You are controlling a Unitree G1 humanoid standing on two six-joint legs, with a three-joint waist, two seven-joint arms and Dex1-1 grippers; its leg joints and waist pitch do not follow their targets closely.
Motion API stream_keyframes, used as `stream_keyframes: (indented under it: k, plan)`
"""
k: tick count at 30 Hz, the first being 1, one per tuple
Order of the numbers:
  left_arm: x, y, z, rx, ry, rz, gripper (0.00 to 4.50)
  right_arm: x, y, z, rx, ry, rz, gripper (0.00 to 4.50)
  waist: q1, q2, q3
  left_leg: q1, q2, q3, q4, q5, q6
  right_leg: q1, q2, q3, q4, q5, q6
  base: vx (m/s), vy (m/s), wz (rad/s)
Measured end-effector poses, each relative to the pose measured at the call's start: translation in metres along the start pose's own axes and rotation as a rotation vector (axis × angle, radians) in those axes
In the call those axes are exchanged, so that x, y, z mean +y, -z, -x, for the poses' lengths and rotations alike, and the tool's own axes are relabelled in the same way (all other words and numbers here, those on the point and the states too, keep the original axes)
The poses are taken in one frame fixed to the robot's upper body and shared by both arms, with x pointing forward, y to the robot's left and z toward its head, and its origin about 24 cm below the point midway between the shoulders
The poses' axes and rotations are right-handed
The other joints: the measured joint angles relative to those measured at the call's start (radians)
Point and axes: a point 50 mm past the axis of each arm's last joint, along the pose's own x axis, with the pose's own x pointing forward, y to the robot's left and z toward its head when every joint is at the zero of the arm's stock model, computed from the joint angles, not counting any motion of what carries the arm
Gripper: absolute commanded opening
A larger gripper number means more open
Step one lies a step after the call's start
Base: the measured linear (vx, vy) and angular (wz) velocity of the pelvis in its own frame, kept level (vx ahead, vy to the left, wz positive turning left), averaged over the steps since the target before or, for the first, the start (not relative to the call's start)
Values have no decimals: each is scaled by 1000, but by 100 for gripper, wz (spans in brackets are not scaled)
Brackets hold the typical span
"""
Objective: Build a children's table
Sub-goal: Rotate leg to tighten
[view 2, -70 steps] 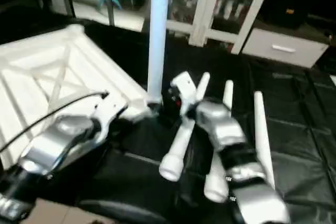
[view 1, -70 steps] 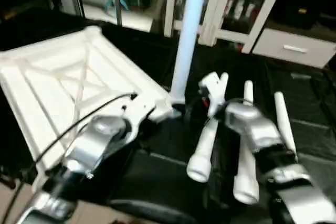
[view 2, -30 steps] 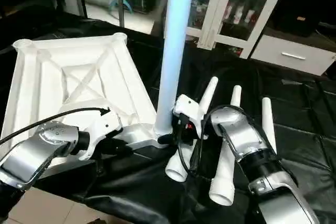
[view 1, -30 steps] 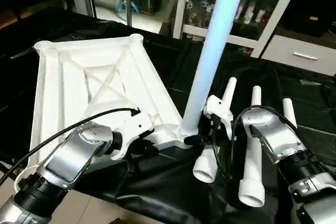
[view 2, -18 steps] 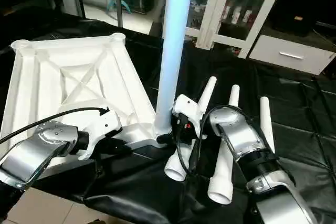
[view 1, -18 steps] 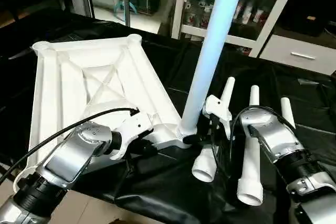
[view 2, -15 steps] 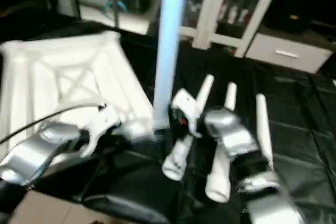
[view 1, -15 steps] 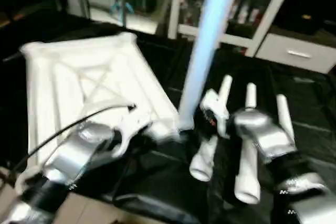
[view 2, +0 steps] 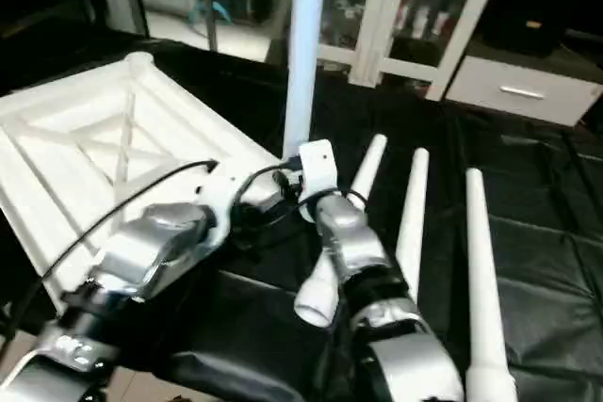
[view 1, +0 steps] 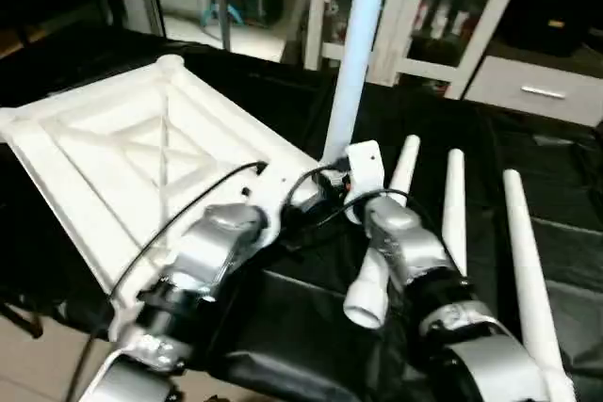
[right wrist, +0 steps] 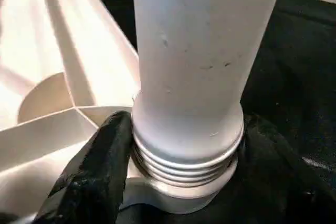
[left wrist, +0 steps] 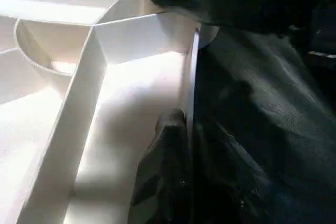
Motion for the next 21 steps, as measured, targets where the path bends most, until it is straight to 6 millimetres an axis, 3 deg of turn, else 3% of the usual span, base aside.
stream_keyframes:
  k: [5, 7, 13, 16, 21]
  plan:
    - [1, 0, 0, 1, -6, -8, 0, 0, 1, 0, -13, 1, -11, 271, 0, 0, 0, 0, 0, 0, 0, 0, 0, 0, 0, 0, 0, 0, 1, 0, 0, 0]
    - [3, 0, 2, 2, -12, -15, 0, -1, 0, 0, -22, -9, -35, 327, -1, -1, 0, -1, 0, 0, 0, 0, 0, -1, 0, 0, 0, -1, 1, 0, 0, 0]
    - [19, 5, 13, -1, -50, -60, 0, 4, -5, 4, -50, -212, -55, 376, -19, -4, 3, -2, 2, 0, -1, 0, 0, -4, 1, 0, 2, 0, 0, 0, 0, 0]
    - [22, 11, 23, 4, 2, -95, 0, -11, -12, 12, -21, -350, 18, 410, -16, -4, 3, -2, 2, 0, 0, 0, 0, -4, 1, 0, 1, 0, 0, 0, 0, 0]
    - [21, 19, 36, 16, 127, -153, 0, -31, -27, 26, -6, -523, 152, 442, 5, -4, 4, -1, 2, 0, 0, 0, 0, -4, 1, -1, 1, -1, 0, 0, 0, 0]
